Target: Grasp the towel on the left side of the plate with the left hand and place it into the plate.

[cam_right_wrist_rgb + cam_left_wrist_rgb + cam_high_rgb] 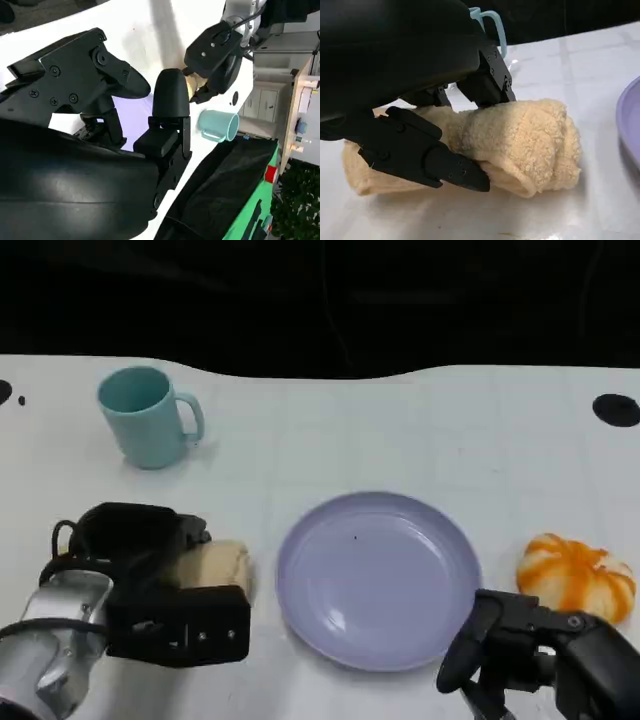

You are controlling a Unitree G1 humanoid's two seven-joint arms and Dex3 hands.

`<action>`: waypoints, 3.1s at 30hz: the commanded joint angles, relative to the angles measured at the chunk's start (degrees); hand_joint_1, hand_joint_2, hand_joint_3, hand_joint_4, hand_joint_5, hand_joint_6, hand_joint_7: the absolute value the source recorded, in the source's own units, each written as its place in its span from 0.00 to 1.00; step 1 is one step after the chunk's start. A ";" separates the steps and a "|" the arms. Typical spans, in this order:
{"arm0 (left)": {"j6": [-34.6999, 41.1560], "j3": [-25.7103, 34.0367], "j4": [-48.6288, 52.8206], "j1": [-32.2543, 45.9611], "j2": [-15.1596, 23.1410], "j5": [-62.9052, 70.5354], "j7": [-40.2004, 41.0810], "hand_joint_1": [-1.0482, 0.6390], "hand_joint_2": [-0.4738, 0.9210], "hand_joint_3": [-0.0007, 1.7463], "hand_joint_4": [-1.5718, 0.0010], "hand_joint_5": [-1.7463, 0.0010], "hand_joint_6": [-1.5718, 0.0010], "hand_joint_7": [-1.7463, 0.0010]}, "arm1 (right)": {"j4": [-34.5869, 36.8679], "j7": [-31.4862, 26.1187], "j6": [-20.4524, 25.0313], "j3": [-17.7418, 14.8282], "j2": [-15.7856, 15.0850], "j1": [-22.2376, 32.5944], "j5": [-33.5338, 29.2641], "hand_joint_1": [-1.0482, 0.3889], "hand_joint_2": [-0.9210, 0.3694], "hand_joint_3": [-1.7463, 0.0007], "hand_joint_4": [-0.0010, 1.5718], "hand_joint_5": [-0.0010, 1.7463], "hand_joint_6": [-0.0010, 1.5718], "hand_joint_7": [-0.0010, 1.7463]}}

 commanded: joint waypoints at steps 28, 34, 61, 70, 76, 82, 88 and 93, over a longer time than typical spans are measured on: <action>-0.22 5.09 -22.47 0.28 -3.57 -6.93 1.19 0.50 0.69 0.60 0.44 0.00 0.59 0.00 | 0.47 -0.83 -1.05 1.50 -0.15 1.14 -0.23 0.63 0.30 0.36 0.51 0.95 0.46 0.75; 3.28 2.65 -25.57 -1.27 -9.23 -5.52 -0.98 0.50 0.65 0.66 0.42 0.00 0.57 0.00 | 0.15 -0.74 -2.33 0.49 -0.14 2.36 0.41 0.63 0.30 0.37 0.50 0.96 0.46 0.75; 11.49 -5.78 -25.11 -1.67 -19.40 -5.15 -9.43 0.48 0.76 0.46 0.51 0.01 0.53 0.49 | -0.46 -0.33 -3.06 0.15 -0.62 2.97 -0.21 0.63 0.29 0.38 0.50 0.94 0.46 0.75; 14.87 -6.68 -30.61 -2.20 -15.86 -4.04 -20.31 0.22 1.00 0.13 0.87 0.71 0.82 1.00 | -0.06 -0.20 -3.33 -0.10 -0.57 2.71 0.15 0.63 0.29 0.37 0.50 0.94 0.46 0.75; 16.68 -5.55 -34.28 -2.65 -13.35 -4.52 -25.76 0.13 1.00 0.18 0.96 0.72 0.92 1.00 | 0.02 -0.21 -3.01 -0.10 -0.58 2.60 0.14 0.63 0.29 0.37 0.50 0.94 0.46 0.75; 16.33 -3.89 -36.92 -2.62 -10.77 -5.55 -28.45 0.11 1.00 0.20 0.96 0.70 0.91 0.99 | -0.26 -0.64 -2.51 -0.81 -0.28 2.86 0.34 0.65 0.29 0.37 0.49 0.94 0.46 0.75; 16.12 -1.64 -40.25 -1.57 -8.67 -8.00 -29.49 0.12 1.00 0.20 0.95 0.68 0.87 0.98 | -0.83 -0.81 -1.52 -2.08 -0.45 3.55 0.41 0.66 0.28 0.37 0.48 0.96 0.45 0.76; 16.54 0.62 -44.23 0.59 -7.56 -10.41 -29.38 0.17 1.00 0.19 0.93 0.66 0.85 0.97 | -1.93 -1.08 -0.19 -2.96 -1.19 4.44 -1.01 0.65 0.28 0.38 0.49 0.96 0.45 0.77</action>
